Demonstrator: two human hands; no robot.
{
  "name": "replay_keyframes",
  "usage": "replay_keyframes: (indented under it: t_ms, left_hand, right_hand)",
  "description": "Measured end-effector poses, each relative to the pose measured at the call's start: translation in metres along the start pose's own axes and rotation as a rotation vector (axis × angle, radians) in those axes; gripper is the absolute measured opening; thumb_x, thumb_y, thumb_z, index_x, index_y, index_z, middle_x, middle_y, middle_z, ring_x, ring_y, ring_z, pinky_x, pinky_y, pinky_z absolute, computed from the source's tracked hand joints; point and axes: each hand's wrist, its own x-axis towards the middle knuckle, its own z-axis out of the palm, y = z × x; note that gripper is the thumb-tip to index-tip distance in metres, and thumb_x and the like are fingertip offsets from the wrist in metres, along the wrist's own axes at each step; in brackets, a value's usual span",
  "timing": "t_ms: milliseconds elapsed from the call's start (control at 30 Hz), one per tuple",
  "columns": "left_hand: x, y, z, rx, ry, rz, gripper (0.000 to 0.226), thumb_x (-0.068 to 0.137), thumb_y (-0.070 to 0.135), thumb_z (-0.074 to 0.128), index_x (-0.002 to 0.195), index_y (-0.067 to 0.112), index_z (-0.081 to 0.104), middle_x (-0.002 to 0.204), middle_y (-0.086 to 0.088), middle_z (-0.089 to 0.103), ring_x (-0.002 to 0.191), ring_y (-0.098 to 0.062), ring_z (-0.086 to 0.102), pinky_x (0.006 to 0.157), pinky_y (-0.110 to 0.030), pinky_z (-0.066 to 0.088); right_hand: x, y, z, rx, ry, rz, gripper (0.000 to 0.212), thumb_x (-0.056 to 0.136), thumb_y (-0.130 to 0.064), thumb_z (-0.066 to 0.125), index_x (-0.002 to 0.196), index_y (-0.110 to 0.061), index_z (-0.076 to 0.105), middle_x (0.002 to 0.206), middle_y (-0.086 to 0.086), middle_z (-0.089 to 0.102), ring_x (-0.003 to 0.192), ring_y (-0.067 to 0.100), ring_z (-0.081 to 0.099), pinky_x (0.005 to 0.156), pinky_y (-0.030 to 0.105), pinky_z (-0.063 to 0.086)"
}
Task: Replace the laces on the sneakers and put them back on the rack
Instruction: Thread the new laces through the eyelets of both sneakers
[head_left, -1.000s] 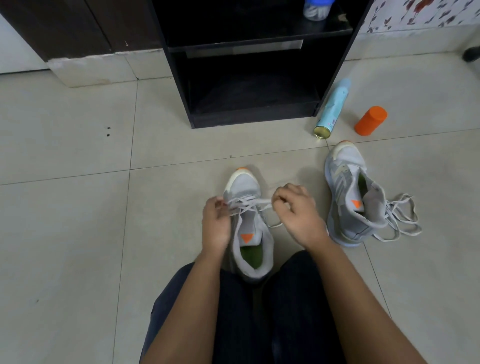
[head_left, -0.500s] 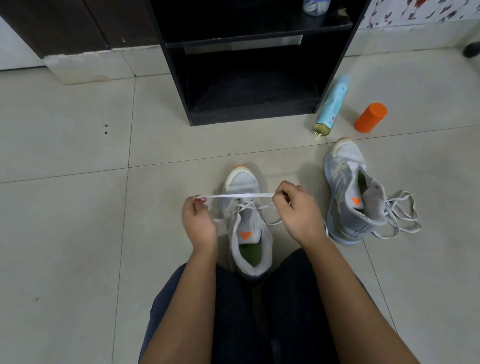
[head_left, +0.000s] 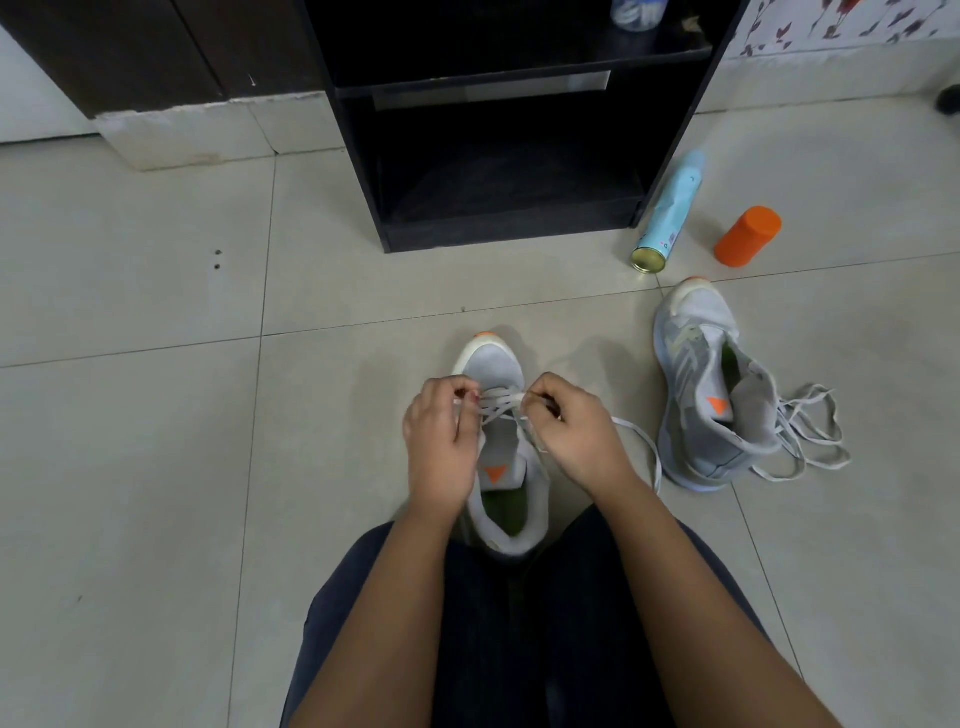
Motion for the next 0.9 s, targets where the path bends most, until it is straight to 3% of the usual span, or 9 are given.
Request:
replay_keyframes:
  t_ms: [67, 167, 300, 400, 467, 567, 667, 800, 900]
  left_hand:
    - [-0.003, 0.002, 0.003, -0.023, -0.127, 0.044, 0.031, 0.096, 0.036, 0.034, 0.110, 0.022, 0.058, 0.107, 0.012, 0.060, 0.107, -0.009, 0.055, 0.100, -0.047, 0.039]
    - [-0.002, 0.005, 0.009, 0.136, -0.182, 0.083, 0.037, 0.095, 0.036, 0.026, 0.094, 0.021, 0.060, 0.091, 0.014, 0.056, 0.092, -0.010, 0.054, 0.100, -0.049, 0.035]
    - [0.008, -0.006, -0.005, 0.079, 0.128, -0.061, 0.036, 0.095, 0.026, 0.030, 0.087, 0.005, 0.058, 0.084, -0.010, 0.058, 0.079, -0.030, 0.054, 0.077, -0.046, 0.045]
    - [0.011, -0.018, -0.017, 0.182, 0.301, -0.355, 0.022, 0.094, 0.012, 0.041, 0.100, 0.005, 0.060, 0.102, -0.015, 0.059, 0.098, -0.036, 0.056, 0.089, -0.045, 0.039]
    - [0.008, -0.015, -0.014, 0.266, 0.212, -0.363, 0.028, 0.093, 0.013, 0.046, 0.120, 0.015, 0.055, 0.122, -0.006, 0.055, 0.117, -0.027, 0.051, 0.106, -0.047, 0.026]
    - [0.001, 0.004, -0.001, 0.124, -0.084, -0.071, 0.040, 0.097, 0.027, 0.039, 0.136, 0.028, 0.045, 0.131, 0.010, 0.053, 0.124, -0.005, 0.044, 0.116, -0.044, 0.006]
    - [-0.002, 0.010, 0.006, 0.087, -0.186, 0.036, 0.029, 0.097, 0.029, 0.046, 0.120, 0.034, 0.061, 0.115, 0.017, 0.064, 0.111, -0.002, 0.054, 0.117, -0.052, 0.008]
    - [0.001, 0.003, 0.003, 0.034, -0.126, 0.021, 0.022, 0.088, 0.040, 0.053, 0.098, 0.034, 0.072, 0.098, 0.018, 0.069, 0.097, 0.002, 0.060, 0.109, -0.055, 0.023]
    - [0.000, 0.002, 0.000, 0.010, -0.056, -0.040, 0.014, 0.084, 0.034, 0.064, 0.088, 0.028, 0.075, 0.092, 0.014, 0.072, 0.090, -0.002, 0.064, 0.106, -0.055, 0.029]
  right_hand:
    - [-0.002, -0.001, 0.002, -0.012, -0.071, -0.052, 0.011, 0.090, -0.018, 0.055, 0.081, -0.016, 0.058, 0.070, -0.002, 0.061, 0.072, 0.020, 0.056, 0.071, 0.042, 0.049]
    - [-0.002, -0.004, 0.008, -0.019, -0.091, -0.035, 0.013, 0.091, -0.021, 0.056, 0.078, -0.019, 0.059, 0.069, -0.005, 0.061, 0.070, 0.018, 0.057, 0.069, 0.038, 0.048]
    - [0.003, 0.005, -0.003, 0.029, -0.024, 0.049, 0.016, 0.091, -0.018, 0.055, 0.076, -0.013, 0.058, 0.060, -0.004, 0.053, 0.059, 0.012, 0.048, 0.063, 0.034, 0.041]
    - [0.004, 0.016, -0.014, 0.065, 0.058, 0.092, 0.015, 0.093, -0.019, 0.055, 0.081, -0.012, 0.061, 0.060, -0.005, 0.053, 0.055, 0.006, 0.045, 0.059, 0.028, 0.036]
    - [0.003, 0.018, -0.014, 0.051, 0.061, 0.095, 0.015, 0.094, -0.022, 0.055, 0.082, -0.016, 0.061, 0.058, -0.006, 0.052, 0.054, 0.006, 0.044, 0.058, 0.029, 0.036]
    - [0.001, 0.011, -0.001, 0.028, -0.004, 0.048, 0.014, 0.092, -0.026, 0.058, 0.081, -0.019, 0.064, 0.063, -0.007, 0.058, 0.062, 0.010, 0.052, 0.065, 0.034, 0.044]
    - [0.002, 0.004, 0.006, 0.019, 0.011, 0.051, 0.018, 0.092, -0.027, 0.057, 0.081, -0.018, 0.066, 0.071, -0.005, 0.064, 0.070, 0.015, 0.059, 0.068, 0.036, 0.048]
    - [0.001, 0.005, 0.006, 0.015, -0.060, 0.103, 0.025, 0.095, -0.033, 0.052, 0.082, -0.015, 0.064, 0.070, -0.003, 0.062, 0.069, 0.017, 0.057, 0.070, 0.040, 0.050]
    - [-0.004, 0.006, 0.000, 0.012, -0.031, 0.197, 0.023, 0.094, -0.041, 0.052, 0.092, -0.019, 0.062, 0.083, -0.005, 0.065, 0.081, 0.016, 0.060, 0.076, 0.034, 0.049]
